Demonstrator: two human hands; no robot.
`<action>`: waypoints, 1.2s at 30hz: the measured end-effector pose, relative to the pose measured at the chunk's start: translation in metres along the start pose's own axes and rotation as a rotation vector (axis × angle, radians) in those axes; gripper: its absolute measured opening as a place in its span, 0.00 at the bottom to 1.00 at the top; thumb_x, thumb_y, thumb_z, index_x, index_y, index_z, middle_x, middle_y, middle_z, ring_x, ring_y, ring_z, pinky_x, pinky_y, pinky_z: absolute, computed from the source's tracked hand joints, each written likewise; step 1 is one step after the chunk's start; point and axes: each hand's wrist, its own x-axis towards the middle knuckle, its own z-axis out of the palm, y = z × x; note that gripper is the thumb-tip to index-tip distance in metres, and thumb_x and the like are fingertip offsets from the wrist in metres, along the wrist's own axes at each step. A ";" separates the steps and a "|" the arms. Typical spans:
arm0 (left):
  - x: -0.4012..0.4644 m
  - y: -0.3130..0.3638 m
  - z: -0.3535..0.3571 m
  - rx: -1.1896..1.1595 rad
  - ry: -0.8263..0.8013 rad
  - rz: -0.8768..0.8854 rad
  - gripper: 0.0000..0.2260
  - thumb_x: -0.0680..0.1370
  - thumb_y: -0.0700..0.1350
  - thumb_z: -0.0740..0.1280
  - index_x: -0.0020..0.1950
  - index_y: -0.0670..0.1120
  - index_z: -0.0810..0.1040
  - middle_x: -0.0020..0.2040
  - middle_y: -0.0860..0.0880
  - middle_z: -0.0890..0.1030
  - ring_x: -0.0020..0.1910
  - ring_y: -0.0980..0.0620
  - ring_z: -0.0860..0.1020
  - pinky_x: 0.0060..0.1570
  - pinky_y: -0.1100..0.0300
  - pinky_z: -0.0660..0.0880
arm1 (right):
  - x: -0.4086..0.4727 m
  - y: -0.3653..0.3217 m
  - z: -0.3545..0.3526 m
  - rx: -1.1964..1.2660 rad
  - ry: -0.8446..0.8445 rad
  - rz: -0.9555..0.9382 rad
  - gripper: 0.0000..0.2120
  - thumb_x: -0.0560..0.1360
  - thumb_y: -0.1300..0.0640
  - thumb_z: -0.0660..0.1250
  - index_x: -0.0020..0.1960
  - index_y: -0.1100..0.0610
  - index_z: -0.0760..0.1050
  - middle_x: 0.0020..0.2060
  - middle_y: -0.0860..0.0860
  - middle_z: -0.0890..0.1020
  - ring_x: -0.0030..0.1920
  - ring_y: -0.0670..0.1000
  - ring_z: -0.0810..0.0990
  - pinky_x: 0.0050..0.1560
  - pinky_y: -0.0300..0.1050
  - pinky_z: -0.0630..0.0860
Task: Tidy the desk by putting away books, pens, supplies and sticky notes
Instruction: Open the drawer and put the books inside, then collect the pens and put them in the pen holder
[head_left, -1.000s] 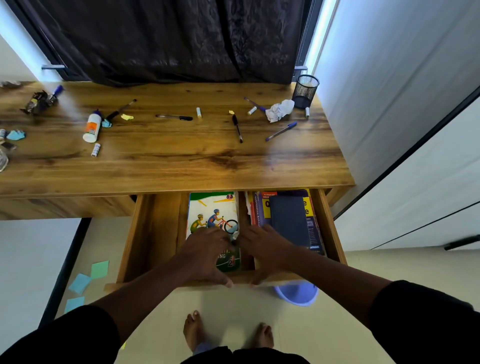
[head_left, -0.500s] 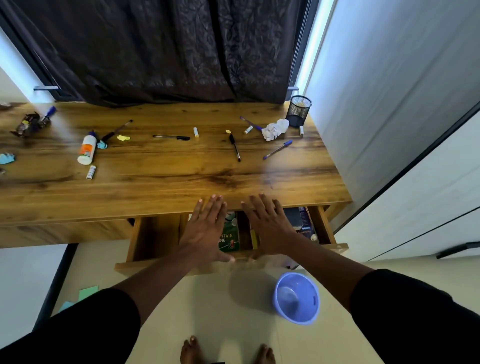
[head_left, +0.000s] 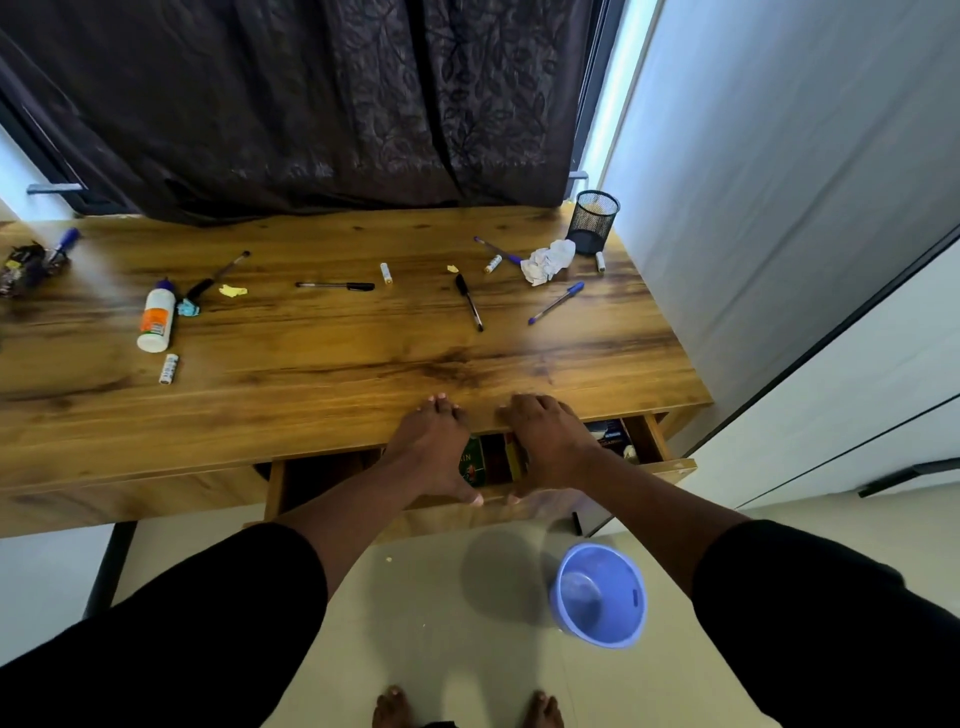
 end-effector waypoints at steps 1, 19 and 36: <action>0.002 -0.001 0.001 0.005 0.016 -0.001 0.60 0.61 0.78 0.70 0.80 0.39 0.58 0.80 0.34 0.60 0.78 0.36 0.61 0.72 0.45 0.68 | 0.001 -0.001 -0.002 -0.006 0.002 0.009 0.56 0.59 0.31 0.79 0.78 0.52 0.60 0.73 0.56 0.66 0.73 0.60 0.67 0.73 0.60 0.67; 0.016 -0.002 -0.023 0.191 0.149 0.144 0.14 0.80 0.51 0.66 0.61 0.45 0.78 0.56 0.47 0.83 0.55 0.45 0.82 0.54 0.54 0.77 | 0.020 -0.033 -0.002 -0.014 0.172 0.253 0.28 0.69 0.45 0.76 0.64 0.50 0.71 0.57 0.54 0.76 0.56 0.58 0.80 0.47 0.52 0.80; 0.033 0.000 -0.020 0.298 0.138 0.344 0.08 0.80 0.40 0.66 0.54 0.49 0.82 0.51 0.50 0.85 0.51 0.47 0.84 0.46 0.57 0.73 | 0.029 -0.040 -0.001 -0.064 0.165 0.242 0.20 0.72 0.50 0.72 0.61 0.52 0.71 0.54 0.55 0.77 0.50 0.59 0.81 0.37 0.46 0.70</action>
